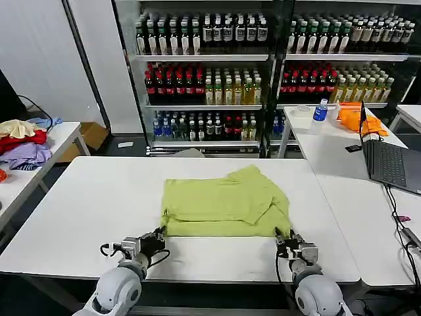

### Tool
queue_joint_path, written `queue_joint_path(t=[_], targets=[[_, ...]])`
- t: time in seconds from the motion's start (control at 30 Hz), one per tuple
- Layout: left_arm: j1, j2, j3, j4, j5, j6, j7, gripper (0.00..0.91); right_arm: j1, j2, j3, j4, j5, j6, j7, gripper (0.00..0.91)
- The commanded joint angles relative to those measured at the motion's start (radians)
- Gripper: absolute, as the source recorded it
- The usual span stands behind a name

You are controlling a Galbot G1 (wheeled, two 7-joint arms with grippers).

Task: Fold and organize the clothes.

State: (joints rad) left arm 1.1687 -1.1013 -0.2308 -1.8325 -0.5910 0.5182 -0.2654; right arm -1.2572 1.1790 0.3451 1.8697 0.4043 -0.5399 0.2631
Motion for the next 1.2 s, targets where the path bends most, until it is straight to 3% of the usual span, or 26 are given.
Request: queue_joint_path(t=[0.03,0.47,0.77,0.8,0.83,0.87,0.9,0.93,0.97,1.2], targets=[[0.013,-0.014,-0.003,-0.001,0.010,-0.011,0.001,0.040,-0.005,0.001,-0.003,0.003,0.008,-0.009,0.000,0.000],[0.260,-0.009,-0.071,-0.233,0.067,0.002,0.000,0.040,-0.256,-0.030,0.066,0.269,-0.060,-0.024,-0.005,0.000],[0.436,0.038,-0.083,-0.354,0.130,-0.013,-0.005,0.040,-0.418,-0.068,0.143,0.383,-0.091,-0.038,-0.025,0.000],[0.445,0.040,-0.088,-0.361,0.131,-0.012,-0.002,0.040,-0.422,-0.068,0.145,0.388,-0.094,-0.038,-0.026,0.040],[0.449,0.042,-0.093,-0.365,0.132,-0.009,-0.001,0.050,-0.433,-0.066,0.147,0.397,-0.104,-0.038,-0.031,0.907],[0.453,0.045,-0.096,-0.367,0.133,-0.007,0.000,0.161,-0.439,-0.065,0.147,0.404,-0.120,-0.038,-0.036,0.907],[0.453,0.049,-0.100,-0.369,0.134,-0.005,0.000,0.595,-0.449,-0.063,0.146,0.414,-0.133,-0.037,-0.040,0.907],[0.450,0.052,-0.103,-0.372,0.134,-0.002,0.000,0.816,-0.454,-0.062,0.145,0.423,-0.145,-0.038,-0.041,0.907],[0.448,0.055,-0.107,-0.375,0.132,-0.001,0.001,0.907,-0.456,-0.061,0.146,0.429,-0.151,-0.037,-0.041,0.907],[0.389,0.089,-0.103,-0.363,0.123,0.003,0.002,0.907,-0.440,-0.072,0.179,0.414,-0.148,0.017,-0.061,0.907]])
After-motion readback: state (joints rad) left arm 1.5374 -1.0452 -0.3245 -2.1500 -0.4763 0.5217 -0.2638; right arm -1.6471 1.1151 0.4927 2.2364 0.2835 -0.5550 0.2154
